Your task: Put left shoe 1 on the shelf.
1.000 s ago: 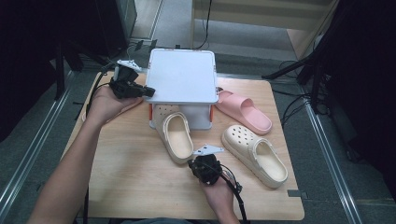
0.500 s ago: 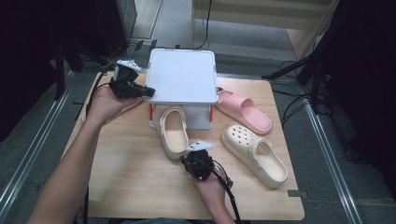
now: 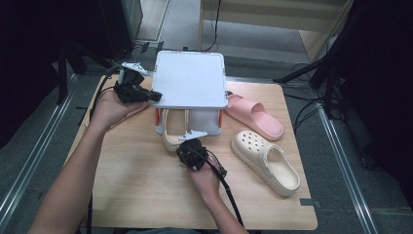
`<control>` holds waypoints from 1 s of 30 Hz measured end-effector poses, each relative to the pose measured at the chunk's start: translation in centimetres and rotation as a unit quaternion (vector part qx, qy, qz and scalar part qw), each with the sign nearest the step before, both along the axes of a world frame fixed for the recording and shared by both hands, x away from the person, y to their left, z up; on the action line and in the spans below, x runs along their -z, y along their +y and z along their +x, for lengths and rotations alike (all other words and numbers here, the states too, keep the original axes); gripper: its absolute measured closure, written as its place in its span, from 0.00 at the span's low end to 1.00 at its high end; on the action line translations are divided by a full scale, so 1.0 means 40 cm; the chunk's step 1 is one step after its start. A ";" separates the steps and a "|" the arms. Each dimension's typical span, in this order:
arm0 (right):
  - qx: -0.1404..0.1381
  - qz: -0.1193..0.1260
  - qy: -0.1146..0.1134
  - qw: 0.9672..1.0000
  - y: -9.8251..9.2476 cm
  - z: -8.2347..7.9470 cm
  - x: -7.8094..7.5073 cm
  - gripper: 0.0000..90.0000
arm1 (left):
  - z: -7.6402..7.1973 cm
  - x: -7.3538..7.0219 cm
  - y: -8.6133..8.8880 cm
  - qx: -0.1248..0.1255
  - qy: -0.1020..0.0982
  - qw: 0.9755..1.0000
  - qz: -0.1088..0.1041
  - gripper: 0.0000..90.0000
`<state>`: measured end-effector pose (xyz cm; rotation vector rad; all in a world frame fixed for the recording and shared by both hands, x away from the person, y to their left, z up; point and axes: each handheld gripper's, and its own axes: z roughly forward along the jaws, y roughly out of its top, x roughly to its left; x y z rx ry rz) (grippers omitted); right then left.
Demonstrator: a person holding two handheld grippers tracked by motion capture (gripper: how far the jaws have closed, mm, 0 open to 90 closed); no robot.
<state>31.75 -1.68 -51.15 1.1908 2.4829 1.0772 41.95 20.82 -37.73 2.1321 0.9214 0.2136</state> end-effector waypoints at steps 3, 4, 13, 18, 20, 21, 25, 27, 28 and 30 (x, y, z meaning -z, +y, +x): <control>0.004 0.008 -0.002 1.000 0.011 0.014 0.000 1.00 | -0.003 -0.001 -0.005 -0.002 -0.004 1.000 0.005 0.98; 0.002 0.007 -0.007 1.000 0.018 0.024 0.001 0.99 | -0.004 -0.002 -0.006 -0.003 -0.004 1.000 0.008 0.98; 0.012 0.020 -0.017 1.000 0.059 0.078 0.008 1.00 | -0.003 -0.001 -0.006 0.000 0.001 1.000 0.003 0.98; 0.006 0.017 -0.029 0.999 0.090 0.099 0.013 0.98 | -0.005 -0.001 -0.010 0.002 -0.003 1.000 0.006 0.98; 0.004 0.016 -0.033 0.999 0.096 0.108 0.014 0.96 | -0.004 -0.001 -0.008 0.001 -0.002 1.000 0.004 0.98; 0.005 0.016 -0.035 0.999 0.098 0.112 0.015 0.96 | -0.004 -0.001 -0.007 0.001 -0.001 1.000 0.002 0.98; 0.006 0.029 -0.026 0.999 0.094 0.128 0.023 0.96 | -0.002 0.001 -0.004 0.003 0.002 1.000 -0.005 0.98; 0.004 0.026 -0.018 0.999 0.090 0.125 0.020 0.95 | -0.001 0.002 -0.002 0.001 0.003 1.000 -0.010 0.97; 0.002 0.027 -0.016 1.000 0.087 0.123 0.018 0.95 | 0.000 0.002 -0.001 -0.002 0.001 1.000 -0.010 0.95; -0.004 0.035 -0.010 0.999 0.074 0.111 0.011 0.92 | 0.001 0.002 -0.001 -0.008 0.007 1.000 -0.016 0.93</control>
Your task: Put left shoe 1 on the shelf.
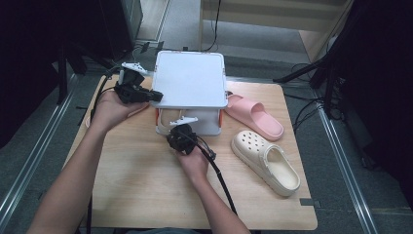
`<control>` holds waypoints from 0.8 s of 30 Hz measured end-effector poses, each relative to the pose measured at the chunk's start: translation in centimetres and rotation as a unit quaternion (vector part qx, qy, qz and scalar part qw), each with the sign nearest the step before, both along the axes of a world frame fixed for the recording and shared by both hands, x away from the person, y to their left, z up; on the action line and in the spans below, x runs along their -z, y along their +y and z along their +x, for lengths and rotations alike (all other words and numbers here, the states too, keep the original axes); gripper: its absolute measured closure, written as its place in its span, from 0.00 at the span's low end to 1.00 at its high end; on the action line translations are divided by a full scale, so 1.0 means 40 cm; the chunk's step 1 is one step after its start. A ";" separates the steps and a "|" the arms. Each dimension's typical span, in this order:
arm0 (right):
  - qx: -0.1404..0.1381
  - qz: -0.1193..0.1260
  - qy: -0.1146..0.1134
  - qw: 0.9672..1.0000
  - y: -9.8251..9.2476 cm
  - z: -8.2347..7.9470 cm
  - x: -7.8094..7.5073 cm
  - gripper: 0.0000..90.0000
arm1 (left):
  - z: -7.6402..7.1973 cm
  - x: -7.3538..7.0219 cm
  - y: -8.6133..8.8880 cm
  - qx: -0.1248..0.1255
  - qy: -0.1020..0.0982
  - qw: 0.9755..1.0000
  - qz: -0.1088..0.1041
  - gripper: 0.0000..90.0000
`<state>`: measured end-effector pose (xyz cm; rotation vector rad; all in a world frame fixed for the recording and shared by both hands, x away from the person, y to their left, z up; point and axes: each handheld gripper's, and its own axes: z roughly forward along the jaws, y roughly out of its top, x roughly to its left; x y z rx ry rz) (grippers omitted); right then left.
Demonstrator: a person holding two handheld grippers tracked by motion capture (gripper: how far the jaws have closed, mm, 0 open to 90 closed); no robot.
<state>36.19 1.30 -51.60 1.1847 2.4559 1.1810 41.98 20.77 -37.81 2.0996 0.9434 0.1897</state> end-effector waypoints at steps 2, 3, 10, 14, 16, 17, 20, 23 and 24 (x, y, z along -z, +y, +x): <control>-0.004 0.010 0.006 1.000 -0.018 -0.014 -0.009 0.89 | 0.001 -0.002 0.000 0.000 0.012 1.000 -0.008 0.88; -0.006 0.016 0.010 1.000 -0.028 -0.022 -0.015 0.87 | 0.000 -0.003 0.000 -0.004 0.013 1.000 -0.007 0.85; -0.044 0.027 -0.017 0.999 -0.117 -0.069 -0.061 0.76 | -0.030 -0.027 -0.002 -0.006 -0.002 1.000 -0.021 0.63; -0.055 0.031 -0.019 0.998 -0.179 -0.089 -0.098 0.74 | -0.053 -0.036 -0.008 0.003 -0.007 1.000 -0.021 0.55; -0.060 0.034 -0.020 0.997 -0.213 -0.101 -0.114 0.73 | -0.067 -0.037 -0.009 0.008 -0.014 1.000 -0.027 0.54; -0.062 0.033 -0.021 0.997 -0.231 -0.108 -0.120 0.72 | -0.074 -0.037 -0.009 0.010 -0.018 0.999 -0.027 0.53; -0.064 0.030 -0.028 0.997 -0.267 -0.122 -0.126 0.72 | -0.087 -0.037 -0.007 0.007 -0.025 0.999 -0.029 0.51; -0.056 0.053 -0.021 0.997 -0.324 -0.137 -0.130 0.72 | -0.114 -0.034 0.003 0.006 -0.029 0.999 -0.036 0.50; -0.056 0.053 -0.021 0.997 -0.324 -0.137 -0.130 0.72 | -0.114 -0.034 0.003 0.006 -0.029 0.999 -0.036 0.49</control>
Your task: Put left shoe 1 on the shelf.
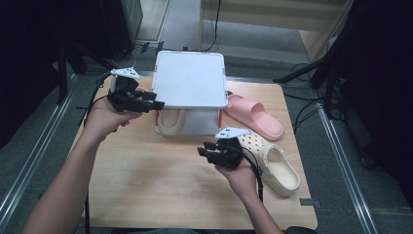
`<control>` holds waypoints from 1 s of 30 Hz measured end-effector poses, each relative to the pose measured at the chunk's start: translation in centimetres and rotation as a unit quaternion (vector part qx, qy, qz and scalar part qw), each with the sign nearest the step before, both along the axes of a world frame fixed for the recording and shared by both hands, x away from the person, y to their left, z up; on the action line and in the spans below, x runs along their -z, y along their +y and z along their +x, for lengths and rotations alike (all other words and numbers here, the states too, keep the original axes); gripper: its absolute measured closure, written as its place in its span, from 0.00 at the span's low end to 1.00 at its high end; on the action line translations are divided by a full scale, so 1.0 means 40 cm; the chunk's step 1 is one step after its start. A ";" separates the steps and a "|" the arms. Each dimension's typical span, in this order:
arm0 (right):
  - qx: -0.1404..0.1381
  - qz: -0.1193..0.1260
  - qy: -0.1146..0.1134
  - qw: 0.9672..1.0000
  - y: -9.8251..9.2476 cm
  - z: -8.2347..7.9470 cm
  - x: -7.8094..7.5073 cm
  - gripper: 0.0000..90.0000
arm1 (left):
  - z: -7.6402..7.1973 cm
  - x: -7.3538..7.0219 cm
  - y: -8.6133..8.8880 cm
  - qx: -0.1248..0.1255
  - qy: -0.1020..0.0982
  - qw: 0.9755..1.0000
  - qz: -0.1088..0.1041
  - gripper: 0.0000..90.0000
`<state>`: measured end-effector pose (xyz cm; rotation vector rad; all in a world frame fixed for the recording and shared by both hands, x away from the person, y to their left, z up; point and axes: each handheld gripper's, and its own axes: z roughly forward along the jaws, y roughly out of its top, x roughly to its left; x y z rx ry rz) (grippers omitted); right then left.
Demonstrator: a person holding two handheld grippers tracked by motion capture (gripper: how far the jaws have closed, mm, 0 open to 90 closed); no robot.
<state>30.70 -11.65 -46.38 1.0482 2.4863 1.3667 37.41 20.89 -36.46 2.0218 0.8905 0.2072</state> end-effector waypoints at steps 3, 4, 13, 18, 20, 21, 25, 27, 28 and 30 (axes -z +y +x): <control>-0.006 0.003 -0.004 1.000 -0.028 -0.005 -0.023 0.70 | -0.022 0.006 0.007 -0.006 -0.001 1.000 0.002 0.48; -0.008 0.000 -0.006 1.000 -0.036 -0.008 -0.030 0.70 | -0.035 0.011 0.015 -0.008 -0.001 1.000 0.002 0.47; 0.009 -0.003 -0.020 1.000 -0.160 -0.029 -0.040 0.68 | -0.084 0.062 0.035 -0.019 -0.001 1.000 0.006 0.44; 0.025 -0.009 -0.015 1.000 -0.209 -0.040 -0.034 0.66 | -0.097 0.080 0.026 -0.013 0.000 1.000 0.007 0.43; 0.033 -0.010 -0.016 0.999 -0.234 -0.047 -0.032 0.64 | -0.101 0.091 0.020 -0.008 0.003 1.000 0.003 0.44; 0.043 -0.012 -0.013 0.999 -0.256 -0.053 -0.032 0.64 | -0.103 0.098 0.016 -0.007 0.001 1.000 0.007 0.44; 0.060 -0.008 -0.006 0.998 -0.296 -0.060 -0.028 0.63 | -0.107 0.127 -0.007 0.001 0.009 1.000 0.017 0.44; 0.070 -0.007 0.001 0.998 -0.311 -0.062 -0.026 0.63 | -0.107 0.138 -0.016 0.005 0.011 1.000 0.024 0.44; 0.073 -0.007 0.005 0.997 -0.319 -0.062 -0.024 0.63 | -0.107 0.138 -0.016 0.005 0.011 1.000 0.024 0.44; 0.083 -0.008 0.007 0.997 -0.333 -0.065 -0.022 0.63 | -0.103 0.149 -0.030 0.011 0.018 0.999 0.027 0.44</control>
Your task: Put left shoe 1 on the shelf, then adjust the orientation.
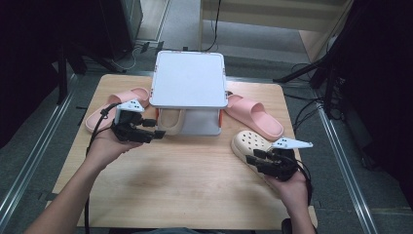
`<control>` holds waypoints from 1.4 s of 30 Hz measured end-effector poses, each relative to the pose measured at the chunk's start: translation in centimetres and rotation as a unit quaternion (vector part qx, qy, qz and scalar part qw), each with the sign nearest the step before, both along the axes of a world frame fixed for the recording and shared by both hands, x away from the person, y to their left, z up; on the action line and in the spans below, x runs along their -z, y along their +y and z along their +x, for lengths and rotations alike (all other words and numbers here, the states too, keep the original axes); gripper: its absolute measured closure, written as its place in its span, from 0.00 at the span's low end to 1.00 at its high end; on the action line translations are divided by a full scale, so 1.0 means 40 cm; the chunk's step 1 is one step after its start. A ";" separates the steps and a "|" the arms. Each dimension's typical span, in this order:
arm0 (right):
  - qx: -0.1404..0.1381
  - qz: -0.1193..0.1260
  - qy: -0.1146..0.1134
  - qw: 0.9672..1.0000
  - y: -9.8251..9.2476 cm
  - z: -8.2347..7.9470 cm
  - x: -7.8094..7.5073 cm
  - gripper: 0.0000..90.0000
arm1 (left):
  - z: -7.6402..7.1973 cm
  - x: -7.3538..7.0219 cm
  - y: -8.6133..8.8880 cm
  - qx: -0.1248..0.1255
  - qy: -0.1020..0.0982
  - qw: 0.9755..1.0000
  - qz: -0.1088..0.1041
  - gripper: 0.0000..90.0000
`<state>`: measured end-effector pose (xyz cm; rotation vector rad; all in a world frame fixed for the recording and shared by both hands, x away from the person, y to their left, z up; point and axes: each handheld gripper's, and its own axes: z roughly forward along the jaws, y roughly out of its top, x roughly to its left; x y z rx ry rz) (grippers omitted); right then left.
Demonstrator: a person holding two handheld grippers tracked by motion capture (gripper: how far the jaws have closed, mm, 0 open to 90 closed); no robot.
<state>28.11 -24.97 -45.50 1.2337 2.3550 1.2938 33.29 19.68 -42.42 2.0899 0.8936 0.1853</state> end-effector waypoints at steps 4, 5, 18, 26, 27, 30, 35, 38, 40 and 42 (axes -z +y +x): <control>0.013 0.005 0.002 1.000 -0.022 -0.006 0.001 0.63 | 0.005 0.007 -0.014 0.008 0.001 1.000 0.001 0.44; 0.021 0.006 0.005 1.000 -0.032 -0.011 0.002 0.62 | 0.012 0.010 -0.024 0.012 0.005 1.000 0.002 0.44; 0.065 -0.003 0.010 0.998 -0.084 -0.053 0.010 0.62 | 0.046 0.025 -0.074 0.033 0.011 0.999 0.012 0.45; 0.076 -0.006 0.027 0.997 -0.096 -0.032 0.038 0.62 | 0.057 0.031 -0.091 0.039 0.011 0.999 0.010 0.45; 0.065 -0.002 0.032 0.997 -0.082 -0.010 0.048 0.63 | 0.057 0.034 -0.094 0.041 0.015 0.999 0.013 0.45; 0.057 -0.008 0.042 0.997 -0.064 0.015 0.058 0.69 | 0.057 0.035 -0.096 0.040 0.017 0.999 0.012 0.46; 0.052 -0.007 0.066 0.996 -0.058 0.054 0.071 0.85 | 0.056 0.033 -0.091 0.035 0.020 0.999 0.013 0.48; 0.056 0.008 0.079 0.995 -0.067 0.059 0.066 0.86 | 0.057 0.034 -0.085 0.031 0.023 0.999 0.009 0.52; 0.050 -0.003 0.077 0.996 -0.059 0.058 0.054 0.86 | 0.055 0.035 -0.081 0.033 0.025 0.999 0.013 0.55; 0.040 -0.001 0.070 0.997 -0.042 0.054 0.039 0.86 | 0.052 0.036 -0.081 0.034 0.028 0.999 0.012 0.57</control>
